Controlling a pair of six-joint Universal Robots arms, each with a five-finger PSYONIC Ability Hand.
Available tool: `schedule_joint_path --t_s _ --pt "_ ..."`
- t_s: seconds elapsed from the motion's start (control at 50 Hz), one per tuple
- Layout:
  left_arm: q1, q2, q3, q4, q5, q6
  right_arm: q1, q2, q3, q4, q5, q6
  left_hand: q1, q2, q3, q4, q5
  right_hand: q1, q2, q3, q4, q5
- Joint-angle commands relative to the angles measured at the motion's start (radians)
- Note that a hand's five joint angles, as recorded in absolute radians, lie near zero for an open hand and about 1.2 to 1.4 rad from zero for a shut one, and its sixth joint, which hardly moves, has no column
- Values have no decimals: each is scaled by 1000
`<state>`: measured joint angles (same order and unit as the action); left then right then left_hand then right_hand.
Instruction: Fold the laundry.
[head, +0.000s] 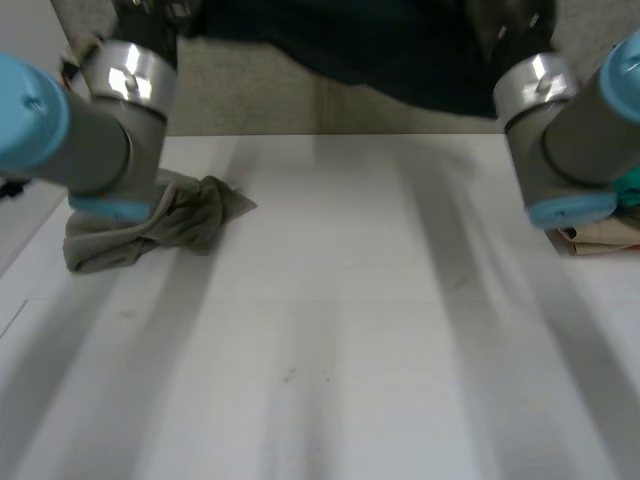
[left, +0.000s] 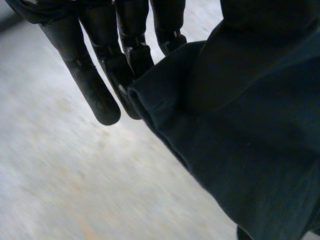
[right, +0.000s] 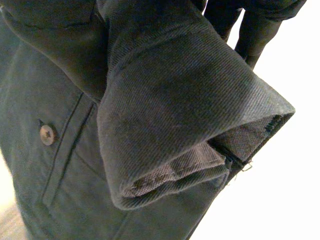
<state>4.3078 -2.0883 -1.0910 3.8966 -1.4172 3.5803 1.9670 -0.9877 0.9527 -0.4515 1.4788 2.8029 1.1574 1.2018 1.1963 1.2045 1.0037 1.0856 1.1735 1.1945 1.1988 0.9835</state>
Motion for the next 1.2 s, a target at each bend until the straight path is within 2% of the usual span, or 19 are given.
schedule_joint_path --t_s 0.02,0.06,0.18,0.22,0.28,0.36,0.42,0.5,0.58,0.64,0.68,0.74,0.8,0.82,0.94,1.02,1.04,1.12,1.2 --pt "-26 -71 -205 -54 0 9 0 148 29 83 -29 -14 239 194 200 192 218 311 223 202 197 238" --pt "-43 -96 -240 -100 -3 12 0 197 43 123 -34 -31 239 194 200 192 218 311 223 202 197 238" --pt "-120 -89 -362 -390 -26 66 1 222 95 257 -32 -170 239 194 200 192 218 311 223 202 197 238" --pt "-126 -43 -406 -497 -66 96 6 192 133 324 -23 -249 239 194 200 192 218 311 223 202 197 238" --pt "-132 34 -460 -572 -124 117 6 102 210 426 -17 -330 239 194 200 192 218 311 223 202 197 238" --pt "-148 216 -568 -673 -201 132 1 -29 319 562 -14 -372 239 194 200 192 218 311 223 202 197 238" --pt "-169 296 -610 -729 -209 140 3 -92 382 638 -15 -372 239 194 200 192 218 311 223 202 197 238" --pt "-244 422 -696 -961 -210 207 6 -183 506 801 -17 -385 239 194 200 192 218 311 223 202 197 238" --pt "-315 467 -733 -1153 -203 224 6 -253 609 912 -17 -430 239 194 200 192 218 311 223 202 197 238" --pt "-368 464 -742 -1221 -206 224 1 -285 676 927 -17 -485 239 194 200 192 218 311 223 202 197 238" --pt "-407 456 -734 -1218 -206 224 0 -295 702 919 -20 -502 239 194 200 192 218 300 212 191 187 228" --pt "-396 445 -709 -1147 -206 224 -5 -302 733 877 -23 -500 236 192 197 189 216 291 203 182 178 219" --pt "-373 436 -681 -1076 -207 227 -8 -302 765 800 -23 -497 -782 -827 -821 -829 -803 291 203 182 178 219" --pt "-353 433 -658 -1029 -206 233 -10 -304 776 782 -23 -497 -899 -943 -938 -946 -919 294 206 185 181 222" --pt "-249 395 -554 -881 -171 226 -14 -307 854 671 -28 -497 -876 -921 -915 -924 -897 288 200 179 175 216" --pt "-183 291 -492 -809 -63 216 -13 -316 879 642 -29 -496 -756 -801 -795 -803 -777 288 200 179 175 216" --pt "-156 234 -462 -795 -2 210 -13 -318 882 637 -31 -496 -689 -734 -728 -736 -710 288 200 179 175 216" --pt "-90 90 -380 -789 153 171 -14 -318 890 614 -32 -493 -510 -555 -549 -557 -531 288 200 179 175 216" --pt "-57 -54 -290 -787 243 120 -14 -316 896 588 -32 -481 -454 -498 -493 -501 -474 294 206 185 181 222"
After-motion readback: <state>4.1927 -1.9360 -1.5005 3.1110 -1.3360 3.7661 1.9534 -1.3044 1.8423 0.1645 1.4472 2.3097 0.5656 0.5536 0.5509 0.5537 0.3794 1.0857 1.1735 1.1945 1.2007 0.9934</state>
